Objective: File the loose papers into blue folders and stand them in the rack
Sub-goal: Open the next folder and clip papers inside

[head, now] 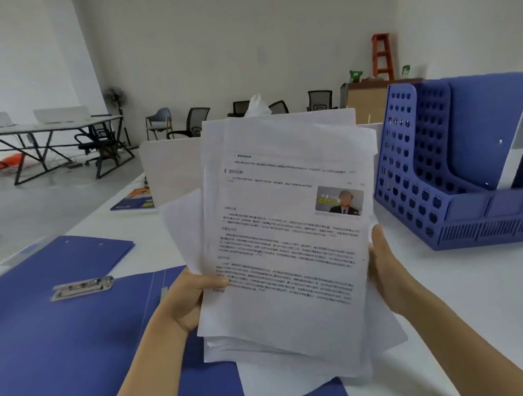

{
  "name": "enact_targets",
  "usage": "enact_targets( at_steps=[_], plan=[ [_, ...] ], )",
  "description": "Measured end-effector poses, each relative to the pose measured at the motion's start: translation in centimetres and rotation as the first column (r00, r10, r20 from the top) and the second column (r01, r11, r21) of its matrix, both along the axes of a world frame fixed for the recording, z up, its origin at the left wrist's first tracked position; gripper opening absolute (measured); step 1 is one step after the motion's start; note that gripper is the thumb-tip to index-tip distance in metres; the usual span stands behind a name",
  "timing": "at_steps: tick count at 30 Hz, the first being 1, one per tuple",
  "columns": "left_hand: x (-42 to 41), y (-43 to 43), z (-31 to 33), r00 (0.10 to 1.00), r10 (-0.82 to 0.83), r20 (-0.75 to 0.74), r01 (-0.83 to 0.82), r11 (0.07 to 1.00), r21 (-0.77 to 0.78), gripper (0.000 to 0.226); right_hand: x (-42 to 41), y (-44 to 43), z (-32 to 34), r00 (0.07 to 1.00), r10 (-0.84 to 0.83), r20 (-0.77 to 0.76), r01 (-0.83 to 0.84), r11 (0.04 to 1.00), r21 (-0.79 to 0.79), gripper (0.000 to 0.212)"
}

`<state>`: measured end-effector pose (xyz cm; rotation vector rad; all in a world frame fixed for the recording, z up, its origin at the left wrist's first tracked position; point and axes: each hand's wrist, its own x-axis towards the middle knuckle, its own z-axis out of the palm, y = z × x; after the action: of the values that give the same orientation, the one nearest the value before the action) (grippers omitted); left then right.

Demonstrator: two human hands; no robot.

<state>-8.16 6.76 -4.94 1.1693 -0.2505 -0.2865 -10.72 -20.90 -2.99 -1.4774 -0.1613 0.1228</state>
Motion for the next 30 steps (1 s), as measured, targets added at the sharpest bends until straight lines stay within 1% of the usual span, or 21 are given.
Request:
enact_targets(
  at_steps=[1,2,3,4,5,6,7,9,11,12,14,15,17,18,21,24,25,26,28,29,30],
  plan=[
    [-0.2,0.1,0.6,0.999,0.040,0.028,-0.041,0.999,0.017,0.050,0.0,0.0,0.6,0.998,0.052,0.037,-0.053,0.998,0.023,0.062],
    [-0.3,0.2,1.3,0.995,0.084,0.058,-0.087,0.995,0.049,0.044,-0.2,0.2,1.3,0.992,0.086,0.089,-0.089,0.996,0.028,0.058],
    [-0.3,0.5,1.9,0.987,0.129,0.091,-0.137,0.987,0.082,0.043,-0.2,0.5,2.0,0.981,0.116,0.156,-0.117,0.993,-0.004,0.044],
    [-0.4,0.8,2.6,0.978,0.163,0.126,-0.177,0.979,0.105,0.043,-0.2,1.0,2.7,0.970,0.113,0.214,-0.102,0.993,-0.060,0.030],
    [-0.5,1.1,3.3,0.970,0.183,0.160,-0.203,0.972,0.119,0.045,0.2,1.4,3.0,0.962,0.085,0.261,-0.058,0.992,-0.109,0.021],
    [-0.6,1.5,4.1,0.963,0.193,0.188,-0.219,0.968,0.126,0.048,0.6,1.8,3.5,0.955,0.038,0.294,-0.002,0.992,-0.124,0.020],
    [-0.7,2.0,4.9,0.956,0.201,0.215,-0.232,0.965,0.127,0.050,1.0,2.3,3.9,0.950,-0.002,0.313,0.033,0.995,-0.094,0.023],
    [-1.0,2.6,6.5,0.944,0.208,0.255,-0.238,0.967,0.094,0.051,1.6,2.9,4.8,0.947,-0.040,0.319,0.047,0.999,-0.015,0.023],
    [-1.3,3.2,8.1,0.928,0.241,0.283,-0.264,0.964,0.046,0.056,2.2,3.6,5.7,0.942,-0.026,0.335,0.019,1.000,0.023,0.020],
    [-1.3,3.3,8.7,0.918,0.277,0.282,-0.292,0.956,0.011,0.053,2.3,3.8,6.1,0.940,-0.016,0.341,0.002,0.999,0.041,0.022],
    [-1.5,3.6,9.3,0.895,0.361,0.262,-0.361,0.931,-0.053,0.036,2.5,4.2,6.5,0.944,0.009,0.329,-0.038,0.996,0.083,0.034],
    [-1.8,3.6,9.5,0.884,0.382,0.268,-0.381,0.923,-0.060,0.036,2.6,4.3,6.5,0.948,0.026,0.316,-0.056,0.995,0.087,0.035],
    [-2.4,3.4,9.7,0.872,0.356,0.335,-0.372,0.928,-0.017,0.056,2.5,4.8,6.4,0.952,0.025,0.304,-0.048,0.997,0.067,0.025],
    [-2.8,3.2,9.9,0.870,0.325,0.372,-0.361,0.932,0.030,0.059,2.4,5.1,6.5,0.952,-0.005,0.305,-0.011,0.999,0.052,0.020],
    [-3.4,2.7,10.9,0.856,0.261,0.447,-0.347,0.930,0.121,0.033,2.1,5.9,7.4,0.943,-0.094,0.320,0.081,0.995,0.054,0.015],
    [-3.6,2.8,12.3,0.826,0.253,0.503,-0.356,0.927,0.118,0.027,1.9,5.9,8.7,0.933,-0.147,0.328,0.115,0.987,0.115,0.010],
    [-3.7,3.0,12.4,0.820,0.250,0.515,-0.351,0.930,0.108,0.029,1.9,5.8,8.9,0.932,-0.152,0.328,0.119,0.986,0.119,0.007],
    [-3.8,3.2,12.1,0.818,0.249,0.519,-0.344,0.934,0.094,0.036,1.9,5.7,8.8,0.934,-0.147,0.326,0.121,0.988,0.099,0.004],
    [-3.6,3.8,10.4,0.834,0.265,0.483,-0.346,0.934,0.085,0.067,1.7,5.8,8.0,0.936,-0.156,0.315,0.155,0.988,0.027,0.006],
    [-3.4,4.0,9.2,0.848,0.275,0.453,-0.350,0.933,0.089,0.077,1.6,5.8,7.5,0.933,-0.178,0.314,0.188,0.982,-0.001,0.009],
    [-3.2,4.0,8.0,0.861,0.278,0.425,-0.347,0.933,0.092,0.080,1.6,5.8,7.1,0.926,-0.202,0.318,0.219,0.976,-0.017,0.012]
  ],
)
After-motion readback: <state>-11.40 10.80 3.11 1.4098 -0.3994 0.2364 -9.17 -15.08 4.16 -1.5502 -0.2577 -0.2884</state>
